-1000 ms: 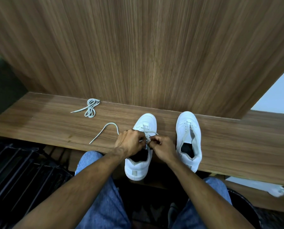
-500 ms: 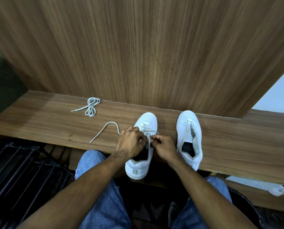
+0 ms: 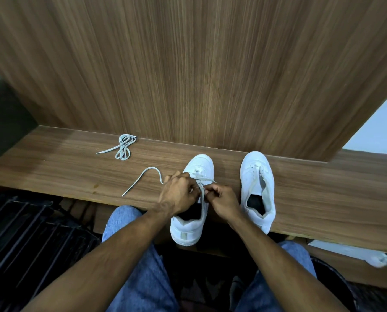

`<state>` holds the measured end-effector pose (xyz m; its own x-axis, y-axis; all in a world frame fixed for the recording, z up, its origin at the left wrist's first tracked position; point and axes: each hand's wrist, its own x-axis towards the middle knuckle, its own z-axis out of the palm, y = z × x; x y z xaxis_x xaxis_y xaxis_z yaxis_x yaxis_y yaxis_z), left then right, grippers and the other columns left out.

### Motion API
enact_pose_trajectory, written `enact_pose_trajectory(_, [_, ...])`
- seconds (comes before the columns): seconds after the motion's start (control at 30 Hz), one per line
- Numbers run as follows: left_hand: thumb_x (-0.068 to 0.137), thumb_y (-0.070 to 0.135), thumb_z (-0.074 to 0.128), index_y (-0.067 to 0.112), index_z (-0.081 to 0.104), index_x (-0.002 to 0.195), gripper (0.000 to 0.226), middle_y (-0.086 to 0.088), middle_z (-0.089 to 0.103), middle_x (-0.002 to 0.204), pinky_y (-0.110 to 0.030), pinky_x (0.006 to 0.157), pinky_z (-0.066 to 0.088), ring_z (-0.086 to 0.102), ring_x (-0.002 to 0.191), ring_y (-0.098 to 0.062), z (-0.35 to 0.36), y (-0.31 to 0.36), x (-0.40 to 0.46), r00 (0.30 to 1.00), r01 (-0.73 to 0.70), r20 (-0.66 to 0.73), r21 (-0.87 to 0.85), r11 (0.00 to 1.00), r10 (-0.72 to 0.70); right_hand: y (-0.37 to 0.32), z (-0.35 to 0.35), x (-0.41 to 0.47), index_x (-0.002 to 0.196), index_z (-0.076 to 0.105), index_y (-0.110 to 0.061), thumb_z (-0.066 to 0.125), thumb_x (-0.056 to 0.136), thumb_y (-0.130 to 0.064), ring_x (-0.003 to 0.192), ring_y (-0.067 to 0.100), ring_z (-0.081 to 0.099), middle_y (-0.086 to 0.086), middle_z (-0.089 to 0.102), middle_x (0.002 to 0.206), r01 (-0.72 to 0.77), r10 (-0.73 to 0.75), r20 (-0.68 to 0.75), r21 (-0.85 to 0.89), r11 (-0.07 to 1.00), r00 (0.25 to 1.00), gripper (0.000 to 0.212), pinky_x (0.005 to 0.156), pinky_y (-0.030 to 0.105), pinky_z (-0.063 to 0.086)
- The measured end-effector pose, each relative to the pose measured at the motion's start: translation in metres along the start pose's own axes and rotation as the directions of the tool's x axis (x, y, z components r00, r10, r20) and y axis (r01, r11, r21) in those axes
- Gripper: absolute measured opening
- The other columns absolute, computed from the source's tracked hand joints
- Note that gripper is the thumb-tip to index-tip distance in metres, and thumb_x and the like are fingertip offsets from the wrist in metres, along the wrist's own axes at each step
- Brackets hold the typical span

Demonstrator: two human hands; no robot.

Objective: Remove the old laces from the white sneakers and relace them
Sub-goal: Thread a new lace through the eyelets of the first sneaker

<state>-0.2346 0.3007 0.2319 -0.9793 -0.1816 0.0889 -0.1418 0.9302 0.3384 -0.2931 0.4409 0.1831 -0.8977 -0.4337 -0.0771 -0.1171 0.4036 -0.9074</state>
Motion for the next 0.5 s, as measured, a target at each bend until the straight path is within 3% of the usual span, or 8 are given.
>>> enact_pose_trajectory(0.17, [0.089, 0.036, 0.048, 0.021, 0.07, 0.09, 0.026, 0.004, 0.063, 0.103, -0.036, 0.096, 0.031, 0.048, 0.11, -0.018, 0.005, 0.002, -0.002, 0.999, -0.041, 0.022, 0.118, 0.992, 0.039, 0.001, -0.001, 0.0, 0.088, 0.075, -0.018, 0.061, 0.085, -0.005, 0.08, 0.011, 0.065, -0.002, 0.073, 0.085, -0.019, 0.02, -0.008, 0.045, 0.999, 1.0, 0.02, 0.085, 0.039, 0.054])
enact_pose_trajectory(0.33, [0.083, 0.036, 0.06, 0.024, 0.068, 0.08, 0.015, 0.004, 0.064, 0.092, -0.037, 0.09, 0.039, 0.053, 0.102, -0.021, -0.004, -0.006, 0.003, 0.996, -0.011, 0.085, -0.065, 0.998, 0.016, -0.004, -0.003, -0.006, 0.089, 0.073, -0.022, 0.069, 0.086, -0.017, 0.075, 0.005, 0.064, -0.01, 0.07, 0.078, -0.046, 0.047, -0.002, 0.107, 0.993, 0.999, 0.007, 0.084, 0.036, 0.053])
enact_pose_trajectory(0.4, [0.083, 0.039, 0.062, 0.024, 0.07, 0.084, 0.017, 0.004, 0.065, 0.092, -0.038, 0.09, 0.04, 0.053, 0.1, -0.021, -0.007, -0.008, 0.004, 0.994, -0.046, 0.101, -0.061, 0.997, 0.052, -0.006, -0.004, -0.007, 0.09, 0.073, -0.024, 0.072, 0.082, -0.028, 0.077, 0.008, 0.066, -0.01, 0.071, 0.078, -0.041, 0.041, 0.004, 0.023, 0.999, 0.999, 0.009, 0.08, 0.034, 0.053])
enact_pose_trajectory(0.5, [0.084, 0.037, 0.062, 0.025, 0.072, 0.087, 0.016, 0.005, 0.064, 0.09, -0.035, 0.087, 0.039, 0.053, 0.098, -0.02, -0.006, -0.01, 0.003, 0.994, -0.075, 0.073, -0.063, 0.995, 0.08, -0.014, -0.007, -0.008, 0.088, 0.073, -0.023, 0.068, 0.081, -0.028, 0.078, 0.012, 0.068, -0.007, 0.073, 0.08, 0.018, -0.021, -0.013, -0.181, 0.983, 1.0, 0.01, 0.074, 0.032, 0.053])
